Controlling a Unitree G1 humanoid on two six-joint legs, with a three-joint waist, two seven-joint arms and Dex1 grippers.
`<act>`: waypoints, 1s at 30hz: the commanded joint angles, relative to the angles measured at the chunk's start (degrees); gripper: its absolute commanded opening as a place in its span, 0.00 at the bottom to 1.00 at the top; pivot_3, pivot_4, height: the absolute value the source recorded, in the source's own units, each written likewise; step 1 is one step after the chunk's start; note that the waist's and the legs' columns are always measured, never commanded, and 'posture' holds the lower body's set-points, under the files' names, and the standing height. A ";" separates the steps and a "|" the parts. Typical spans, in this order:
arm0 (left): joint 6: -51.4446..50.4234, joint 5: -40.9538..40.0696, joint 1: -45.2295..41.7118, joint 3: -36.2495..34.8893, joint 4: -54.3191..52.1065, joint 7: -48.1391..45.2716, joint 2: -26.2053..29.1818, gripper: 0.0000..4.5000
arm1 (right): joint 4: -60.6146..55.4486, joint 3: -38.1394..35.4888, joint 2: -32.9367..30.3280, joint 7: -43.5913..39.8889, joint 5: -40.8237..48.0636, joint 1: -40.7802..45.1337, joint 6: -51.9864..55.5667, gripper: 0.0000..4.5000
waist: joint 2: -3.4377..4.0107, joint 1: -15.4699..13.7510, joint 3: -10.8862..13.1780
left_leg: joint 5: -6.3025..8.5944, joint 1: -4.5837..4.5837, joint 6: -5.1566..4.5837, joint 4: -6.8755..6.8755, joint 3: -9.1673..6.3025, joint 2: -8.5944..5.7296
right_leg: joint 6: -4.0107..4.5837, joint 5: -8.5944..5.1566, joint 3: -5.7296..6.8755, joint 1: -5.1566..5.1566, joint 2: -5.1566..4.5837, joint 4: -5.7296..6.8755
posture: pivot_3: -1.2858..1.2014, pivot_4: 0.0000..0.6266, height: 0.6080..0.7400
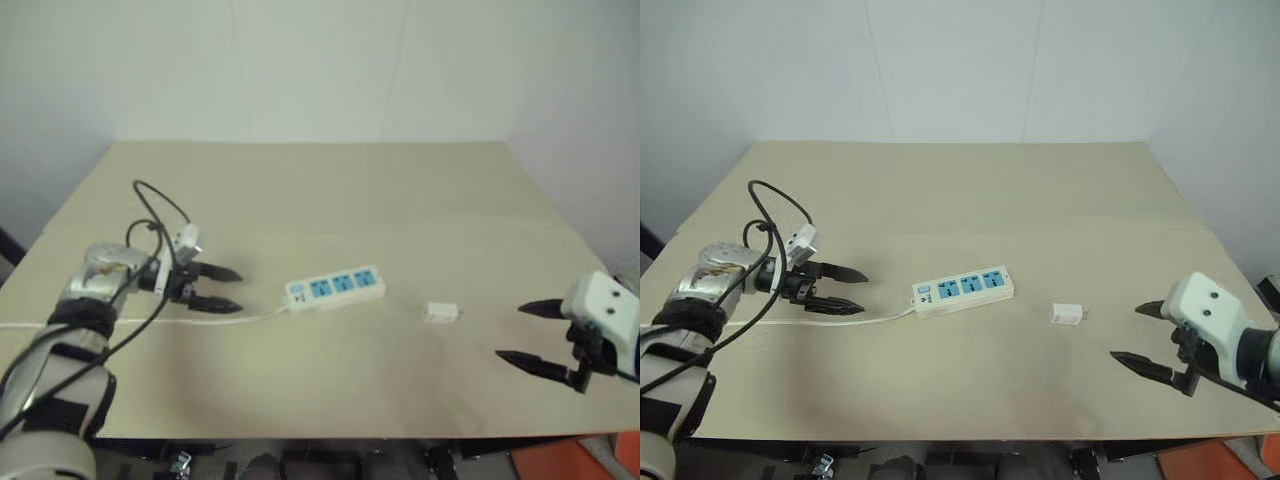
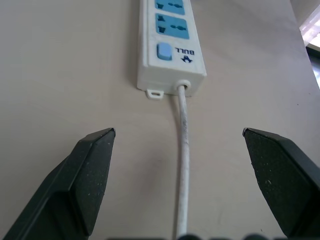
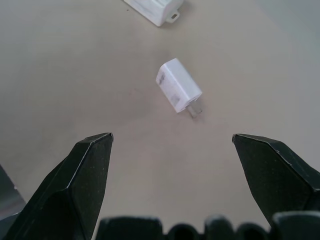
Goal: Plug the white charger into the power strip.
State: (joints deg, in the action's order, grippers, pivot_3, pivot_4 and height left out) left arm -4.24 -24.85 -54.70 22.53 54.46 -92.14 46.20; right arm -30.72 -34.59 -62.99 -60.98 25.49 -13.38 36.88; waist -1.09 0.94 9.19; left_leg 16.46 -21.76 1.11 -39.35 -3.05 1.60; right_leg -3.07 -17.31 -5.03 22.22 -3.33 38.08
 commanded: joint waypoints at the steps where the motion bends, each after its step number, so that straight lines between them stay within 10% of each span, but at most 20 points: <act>1: 2.31 -0.76 -2.62 1.29 2.68 -0.36 -0.25 0.99 | 0.02 0.20 -0.79 0.73 0.16 1.68 0.81 1.00 | 0.00 0.00 0.00 | 0.00 0.00 0.00 0.00 0.00 0.00 | 0.00 0.00 0.00 0.00 0.00 0.00 | 0.52 0.24 1.00; 30: 12.63 5.31 -3.99 -9.94 11.97 -0.36 -8.69 0.99 | 3.51 3.64 4.82 7.41 0.20 9.83 0.08 1.00 | -0.05 0.10 0.03 | 0.08 -0.31 -0.14 -0.43 -0.06 0.00 | -0.01 0.00 0.06 0.12 0.00 0.07 | 0.52 0.24 1.00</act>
State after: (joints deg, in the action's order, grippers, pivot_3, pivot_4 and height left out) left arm 6.89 -18.17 -59.52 13.36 68.81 -92.17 37.79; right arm -24.53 -29.69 -58.45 -55.24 25.07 -3.79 36.78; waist -1.14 1.04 9.22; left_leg 16.54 -22.07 0.96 -39.80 -3.12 1.60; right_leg -3.08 -17.31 -4.97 22.34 -3.33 38.20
